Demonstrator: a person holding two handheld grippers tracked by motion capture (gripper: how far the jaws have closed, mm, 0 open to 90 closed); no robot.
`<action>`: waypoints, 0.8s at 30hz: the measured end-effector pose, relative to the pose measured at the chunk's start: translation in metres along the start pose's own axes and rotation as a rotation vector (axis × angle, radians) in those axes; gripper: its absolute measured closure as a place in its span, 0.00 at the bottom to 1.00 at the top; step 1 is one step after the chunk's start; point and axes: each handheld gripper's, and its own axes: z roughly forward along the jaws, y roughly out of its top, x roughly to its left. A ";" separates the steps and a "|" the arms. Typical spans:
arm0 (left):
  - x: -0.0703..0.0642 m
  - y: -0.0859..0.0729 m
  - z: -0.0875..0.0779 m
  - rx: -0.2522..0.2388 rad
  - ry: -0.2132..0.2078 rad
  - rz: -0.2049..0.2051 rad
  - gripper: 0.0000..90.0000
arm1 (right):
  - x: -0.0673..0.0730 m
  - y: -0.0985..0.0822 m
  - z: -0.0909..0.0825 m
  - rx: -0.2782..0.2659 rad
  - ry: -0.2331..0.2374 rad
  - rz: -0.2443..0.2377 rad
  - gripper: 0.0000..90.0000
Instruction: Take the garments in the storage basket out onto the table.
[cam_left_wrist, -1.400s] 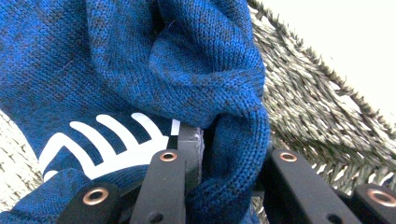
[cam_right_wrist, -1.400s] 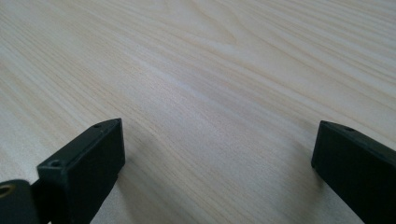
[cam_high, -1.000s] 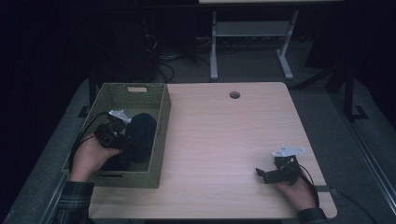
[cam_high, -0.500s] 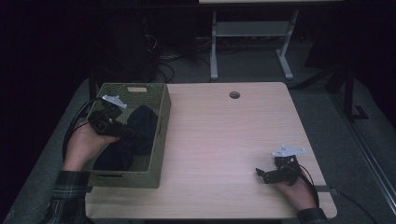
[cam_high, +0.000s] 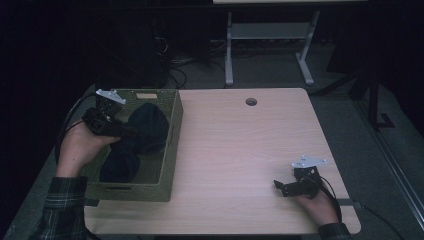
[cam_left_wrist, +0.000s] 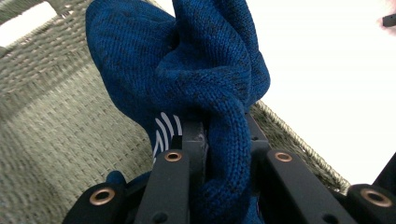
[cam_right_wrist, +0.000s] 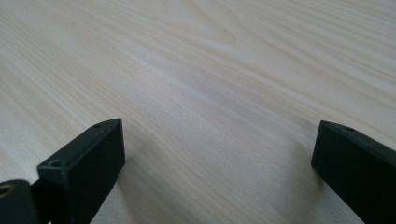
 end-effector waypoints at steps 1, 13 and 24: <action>0.000 0.001 -0.002 -0.002 0.001 0.003 0.86 | 0.000 0.000 0.000 0.000 0.000 0.000 0.03; -0.006 0.021 -0.021 -0.014 0.018 0.028 0.86 | 0.000 0.000 0.000 0.001 0.000 0.001 0.03; -0.017 0.041 -0.039 -0.044 0.015 0.057 0.86 | 0.000 0.000 0.000 0.002 0.001 0.004 0.03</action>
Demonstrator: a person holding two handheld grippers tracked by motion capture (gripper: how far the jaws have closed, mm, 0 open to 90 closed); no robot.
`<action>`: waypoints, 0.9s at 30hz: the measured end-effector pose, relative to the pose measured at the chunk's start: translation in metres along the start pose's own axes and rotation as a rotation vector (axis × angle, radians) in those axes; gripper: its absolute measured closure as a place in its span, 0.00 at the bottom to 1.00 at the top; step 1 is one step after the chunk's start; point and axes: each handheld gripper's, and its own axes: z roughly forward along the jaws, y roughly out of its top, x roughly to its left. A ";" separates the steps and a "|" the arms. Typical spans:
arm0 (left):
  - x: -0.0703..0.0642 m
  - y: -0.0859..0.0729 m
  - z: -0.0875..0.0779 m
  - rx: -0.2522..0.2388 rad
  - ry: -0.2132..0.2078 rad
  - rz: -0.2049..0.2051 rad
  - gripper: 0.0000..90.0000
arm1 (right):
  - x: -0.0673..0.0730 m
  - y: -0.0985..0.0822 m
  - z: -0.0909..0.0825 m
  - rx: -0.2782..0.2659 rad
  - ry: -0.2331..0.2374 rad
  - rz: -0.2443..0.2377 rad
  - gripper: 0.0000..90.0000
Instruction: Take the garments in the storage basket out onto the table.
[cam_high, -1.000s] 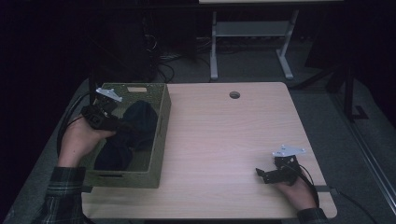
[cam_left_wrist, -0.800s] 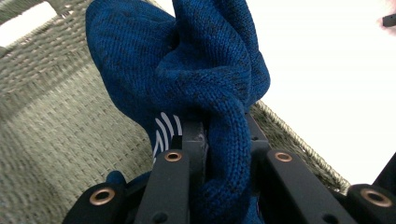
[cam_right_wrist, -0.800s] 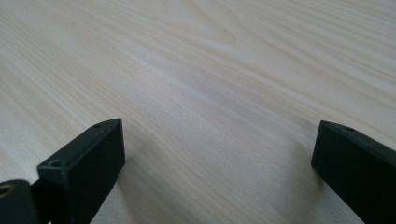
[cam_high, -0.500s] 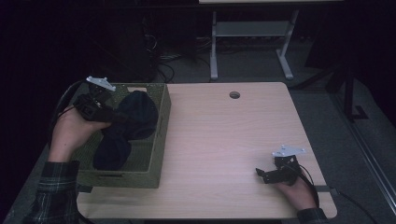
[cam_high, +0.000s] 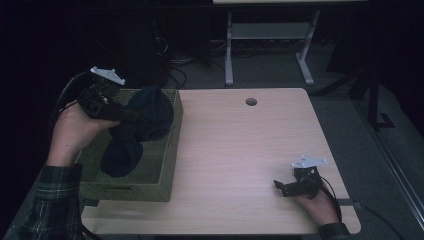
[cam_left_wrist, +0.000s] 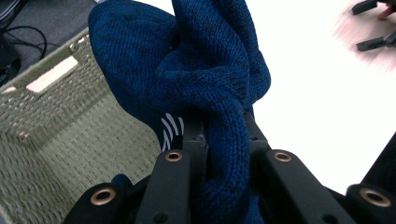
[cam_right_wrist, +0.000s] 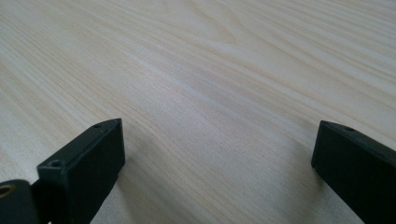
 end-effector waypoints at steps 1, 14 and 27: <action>-0.001 0.002 0.000 -0.001 -0.002 0.003 0.86 | 0.000 0.000 0.000 0.000 0.000 0.000 0.03; -0.015 0.027 -0.005 -0.024 -0.018 0.040 0.86 | 0.000 0.000 0.000 0.000 0.000 0.000 0.03; -0.035 0.060 0.001 -0.035 -0.071 0.104 0.86 | 0.000 0.000 0.000 -0.001 0.000 0.001 0.03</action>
